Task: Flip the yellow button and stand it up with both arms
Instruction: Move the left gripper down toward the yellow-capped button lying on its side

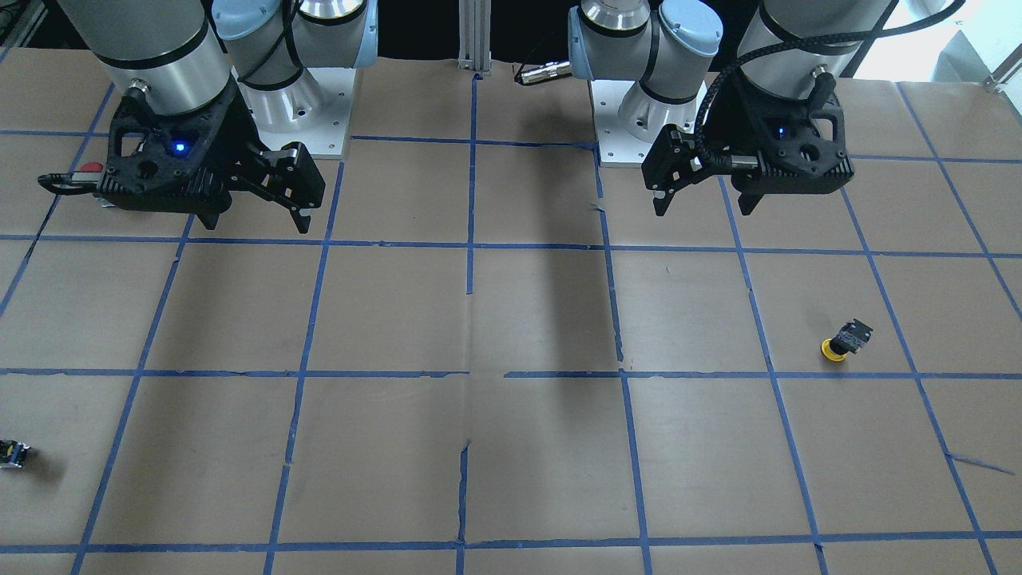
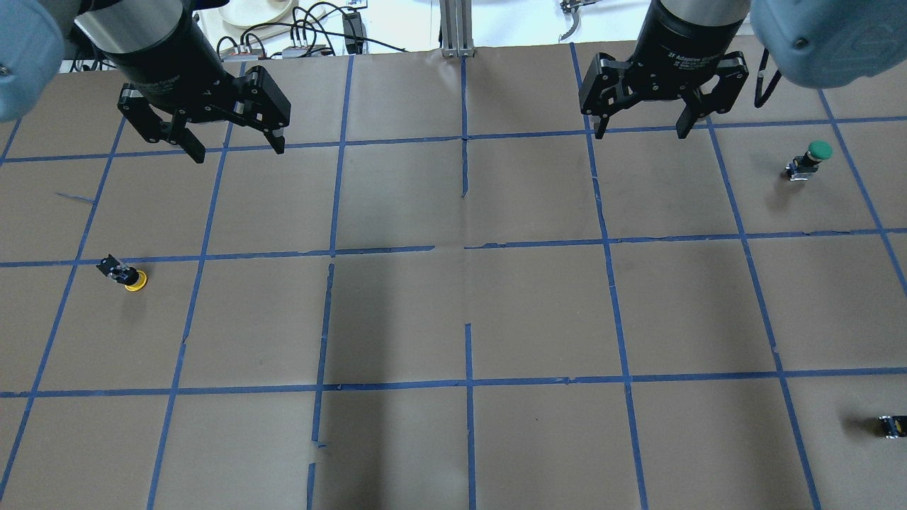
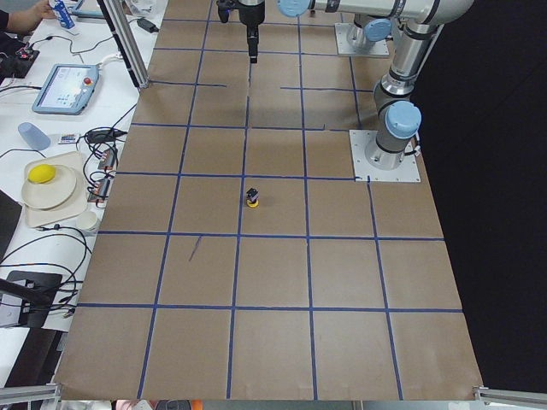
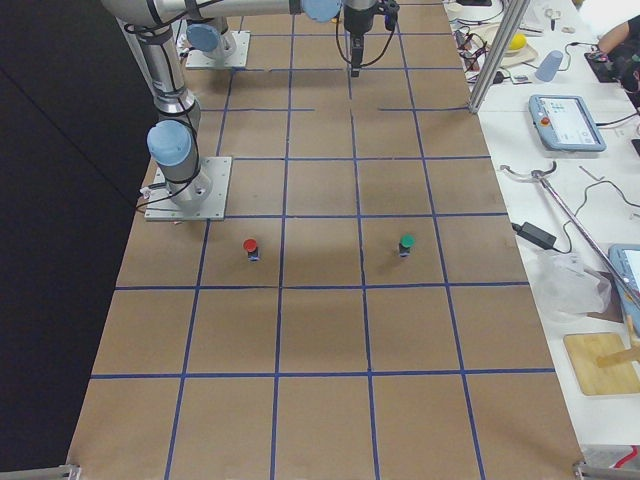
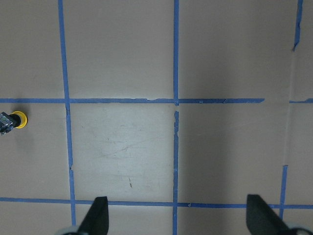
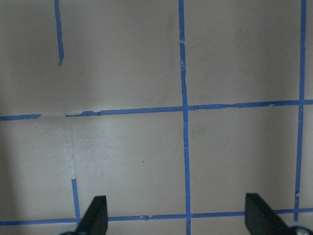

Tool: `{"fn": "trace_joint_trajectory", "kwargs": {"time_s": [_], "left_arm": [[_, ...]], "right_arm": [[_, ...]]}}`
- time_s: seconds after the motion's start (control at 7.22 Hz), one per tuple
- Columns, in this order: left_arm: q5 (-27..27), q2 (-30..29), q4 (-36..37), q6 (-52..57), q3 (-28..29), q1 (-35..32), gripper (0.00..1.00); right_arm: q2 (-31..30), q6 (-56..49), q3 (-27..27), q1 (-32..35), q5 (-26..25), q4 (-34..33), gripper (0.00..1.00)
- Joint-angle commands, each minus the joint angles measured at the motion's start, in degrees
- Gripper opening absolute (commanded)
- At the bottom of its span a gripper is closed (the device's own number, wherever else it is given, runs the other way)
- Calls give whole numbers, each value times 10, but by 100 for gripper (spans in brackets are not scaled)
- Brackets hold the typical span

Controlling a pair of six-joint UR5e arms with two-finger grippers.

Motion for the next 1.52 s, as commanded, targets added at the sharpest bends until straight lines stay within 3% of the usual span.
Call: {"fn": "trace_joint_trajectory", "kwargs": {"time_s": [0.0,0.42,1.11,1.38], "left_arm": [[47,-5,1,0,3,0,100],[94,-19,1,77,-42,33,100],[81,-79,174,407,-127,237,99],[64,-97,193,493,-139,268,99]], "right_arm": [[0,0,0,0,0,0,100],[0,0,0,0,0,1,100],[0,1,0,0,0,0,100],[0,1,0,0,0,1,100]]}}
